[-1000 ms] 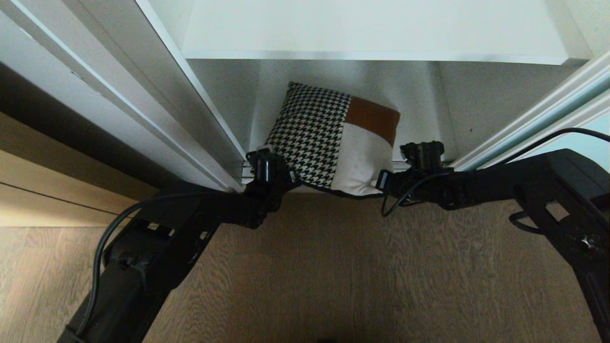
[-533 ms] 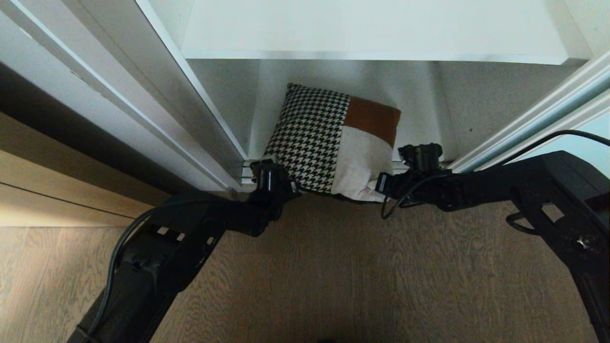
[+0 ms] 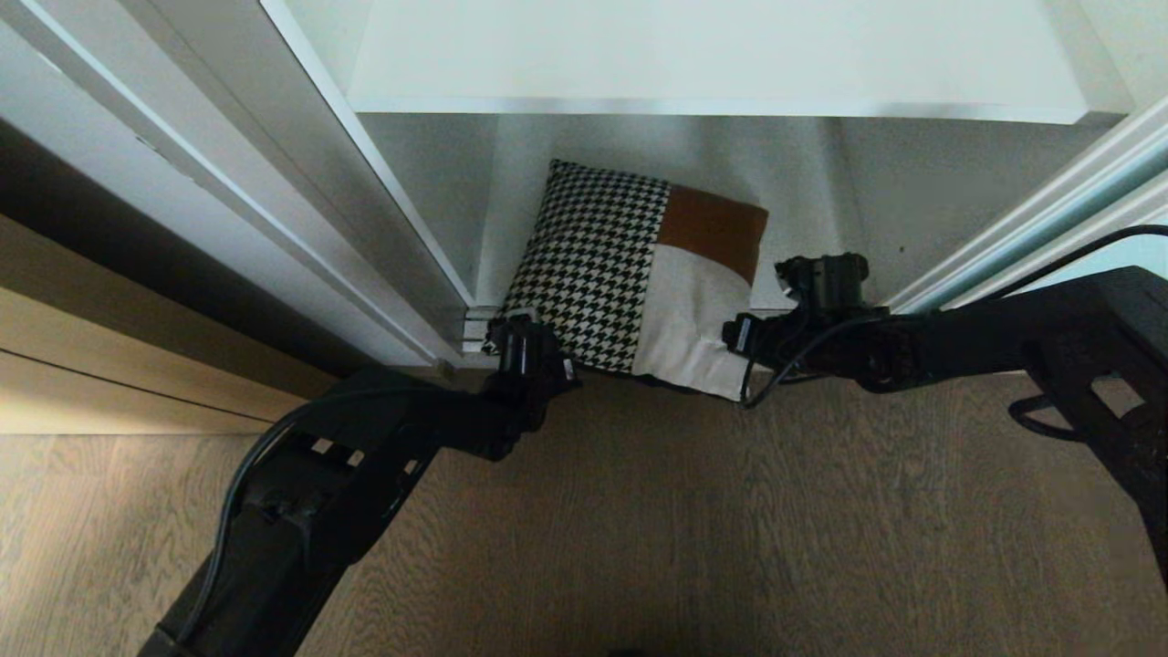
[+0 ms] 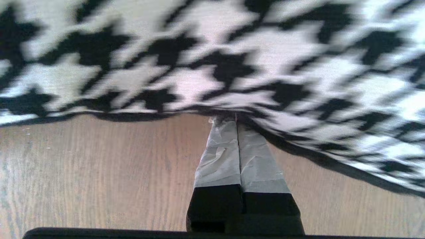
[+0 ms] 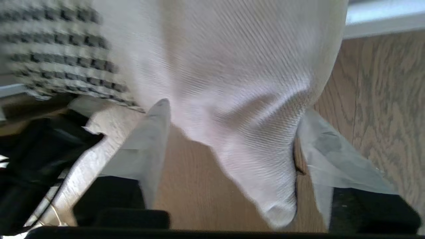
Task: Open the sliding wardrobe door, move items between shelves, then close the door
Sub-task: Place the pillow on the lower shelf
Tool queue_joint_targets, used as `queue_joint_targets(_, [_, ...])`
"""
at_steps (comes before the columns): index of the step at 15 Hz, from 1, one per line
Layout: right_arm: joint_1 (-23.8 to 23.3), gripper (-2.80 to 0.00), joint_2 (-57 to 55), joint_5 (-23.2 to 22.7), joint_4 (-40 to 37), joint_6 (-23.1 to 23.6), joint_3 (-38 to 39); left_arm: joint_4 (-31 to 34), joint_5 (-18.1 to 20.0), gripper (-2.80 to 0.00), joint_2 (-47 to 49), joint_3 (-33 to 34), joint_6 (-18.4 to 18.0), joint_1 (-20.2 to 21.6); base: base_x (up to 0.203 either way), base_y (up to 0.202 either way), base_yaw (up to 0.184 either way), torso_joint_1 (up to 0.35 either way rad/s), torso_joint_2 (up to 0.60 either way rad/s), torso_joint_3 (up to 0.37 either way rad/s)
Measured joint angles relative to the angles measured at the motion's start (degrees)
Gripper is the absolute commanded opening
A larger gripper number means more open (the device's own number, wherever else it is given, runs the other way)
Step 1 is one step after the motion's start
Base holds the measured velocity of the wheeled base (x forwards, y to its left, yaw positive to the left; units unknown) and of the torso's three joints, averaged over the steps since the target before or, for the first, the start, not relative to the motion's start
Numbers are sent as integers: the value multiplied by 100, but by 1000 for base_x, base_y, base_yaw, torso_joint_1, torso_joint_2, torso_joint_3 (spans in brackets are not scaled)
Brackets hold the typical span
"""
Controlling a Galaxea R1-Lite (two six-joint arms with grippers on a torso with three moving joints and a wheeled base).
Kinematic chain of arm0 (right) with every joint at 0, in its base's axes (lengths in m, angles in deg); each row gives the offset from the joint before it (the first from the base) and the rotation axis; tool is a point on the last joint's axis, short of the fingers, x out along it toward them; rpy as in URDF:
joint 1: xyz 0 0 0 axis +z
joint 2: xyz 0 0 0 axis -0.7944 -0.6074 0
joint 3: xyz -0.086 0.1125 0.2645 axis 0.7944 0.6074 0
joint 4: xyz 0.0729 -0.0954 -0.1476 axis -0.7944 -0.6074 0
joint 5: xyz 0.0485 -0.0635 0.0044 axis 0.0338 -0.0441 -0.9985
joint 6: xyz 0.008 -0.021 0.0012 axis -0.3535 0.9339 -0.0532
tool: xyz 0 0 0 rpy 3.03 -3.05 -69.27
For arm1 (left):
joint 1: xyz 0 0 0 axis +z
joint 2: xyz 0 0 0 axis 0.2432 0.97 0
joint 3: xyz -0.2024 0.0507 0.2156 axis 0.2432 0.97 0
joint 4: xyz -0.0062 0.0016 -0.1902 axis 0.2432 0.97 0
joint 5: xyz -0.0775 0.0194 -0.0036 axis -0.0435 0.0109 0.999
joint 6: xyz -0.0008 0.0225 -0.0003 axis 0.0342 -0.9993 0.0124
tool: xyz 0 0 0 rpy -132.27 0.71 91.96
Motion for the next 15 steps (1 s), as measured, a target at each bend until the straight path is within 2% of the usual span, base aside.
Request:
queue_joint_targets(5, [-62, 0, 805, -75, 11, 59, 873, -35, 84, -280, 0, -28, -88, -115, 0, 0, 0, 0, 0, 0])
queue_joint_targets(6, [-58, -280, 1034, -120, 16, 77, 1107, -96, 115, -280, 0, -33, -104, -125, 0, 0, 0, 0, 0, 0])
queue_joint_targets(11, [400, -280, 1933, -567, 11, 116, 2243, -624, 121, -280, -56, -33, -121, -128, 0, 0, 0, 0, 0, 0])
queue_joint_targets(13, [618, -280, 1938, -583, 13, 124, 2393, -681, 142, -280, -101, -33, -130, -148, 0, 0, 0, 0, 0, 0])
queue_joint_targets(15, [756, -280, 1715, -571, 16, 133, 2364, -660, 315, -280, -69, -33, -148, -229, 0, 0, 0, 0, 0, 0])
